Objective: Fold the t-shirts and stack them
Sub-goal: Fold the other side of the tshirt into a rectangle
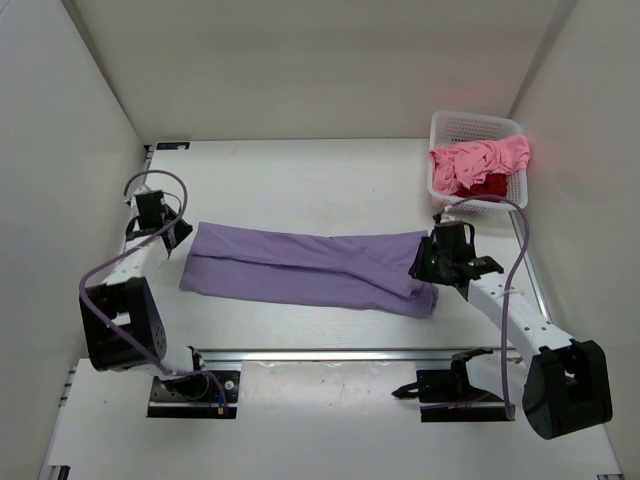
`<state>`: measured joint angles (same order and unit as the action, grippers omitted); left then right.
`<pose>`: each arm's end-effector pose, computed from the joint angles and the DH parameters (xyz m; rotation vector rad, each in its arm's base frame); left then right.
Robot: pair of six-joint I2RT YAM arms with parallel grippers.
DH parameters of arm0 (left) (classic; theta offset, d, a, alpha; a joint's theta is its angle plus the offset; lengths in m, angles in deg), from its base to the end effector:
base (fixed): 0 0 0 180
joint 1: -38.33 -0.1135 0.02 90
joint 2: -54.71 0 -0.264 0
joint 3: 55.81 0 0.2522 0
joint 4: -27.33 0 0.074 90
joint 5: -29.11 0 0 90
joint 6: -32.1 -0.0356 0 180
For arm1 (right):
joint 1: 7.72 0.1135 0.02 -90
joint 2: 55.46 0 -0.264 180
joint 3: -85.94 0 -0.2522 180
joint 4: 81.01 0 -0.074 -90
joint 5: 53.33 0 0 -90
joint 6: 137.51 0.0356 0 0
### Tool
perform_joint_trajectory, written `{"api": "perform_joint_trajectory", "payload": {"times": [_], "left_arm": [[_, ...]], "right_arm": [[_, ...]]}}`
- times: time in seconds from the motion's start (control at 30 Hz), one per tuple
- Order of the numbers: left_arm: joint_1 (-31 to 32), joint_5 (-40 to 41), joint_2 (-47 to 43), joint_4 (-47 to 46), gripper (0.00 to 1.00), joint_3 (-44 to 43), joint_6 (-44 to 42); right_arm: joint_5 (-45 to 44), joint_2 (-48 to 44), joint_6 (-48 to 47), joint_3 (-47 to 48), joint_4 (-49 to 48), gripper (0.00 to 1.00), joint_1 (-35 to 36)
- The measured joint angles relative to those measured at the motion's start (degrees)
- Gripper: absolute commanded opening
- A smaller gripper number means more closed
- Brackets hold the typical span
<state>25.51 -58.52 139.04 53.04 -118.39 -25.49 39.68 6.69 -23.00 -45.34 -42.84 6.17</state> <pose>0.2944 0.0685 0.2020 -0.9411 2.2090 -0.1101 0.2034 0.0522 0.2025 0.2088 2.4945 0.3488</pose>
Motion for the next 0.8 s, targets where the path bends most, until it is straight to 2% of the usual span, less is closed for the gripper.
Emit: {"api": "perform_joint_trajectory", "payload": {"times": [0.07, 0.17, 0.3, 0.4, 0.5, 0.8], "left_arm": [[3.5, 2.8, -3.3, -1.1, 0.34, 0.1, -0.6], [13.7, 4.5, -5.5, -3.3, 0.31, -1.3, -2.3], [29.4, 3.8, -1.9, -5.6, 0.3, -4.1, -3.6], [37.6, 1.4, 1.4, -6.6, 0.29, -4.0, -3.8], [39.9, -1.9, 2.5, -8.2, 0.28, -1.6, -2.9], [38.1, -6.2, 1.6, -11.1, 0.26, 9.0, -0.2]], "right_arm": [[-0.1, 1.4, -1.3, 3.5, -1.2, 0.01, 1.9], [0.0, 7.8, -3.0, 9.3, -4.9, 0.0, 6.0], [3.2, 18.3, -3.7, 13.7, -11.5, 0.23, 8.3], [5.3, 24.0, -4.2, 15.0, -15.0, 0.3, 8.3], [8.8, 28.8, -5.0, 17.0, -17.7, 0.33, 7.8], [16.9, 34.5, -5.2, 17.4, -23.4, 0.38, 5.9]]}}
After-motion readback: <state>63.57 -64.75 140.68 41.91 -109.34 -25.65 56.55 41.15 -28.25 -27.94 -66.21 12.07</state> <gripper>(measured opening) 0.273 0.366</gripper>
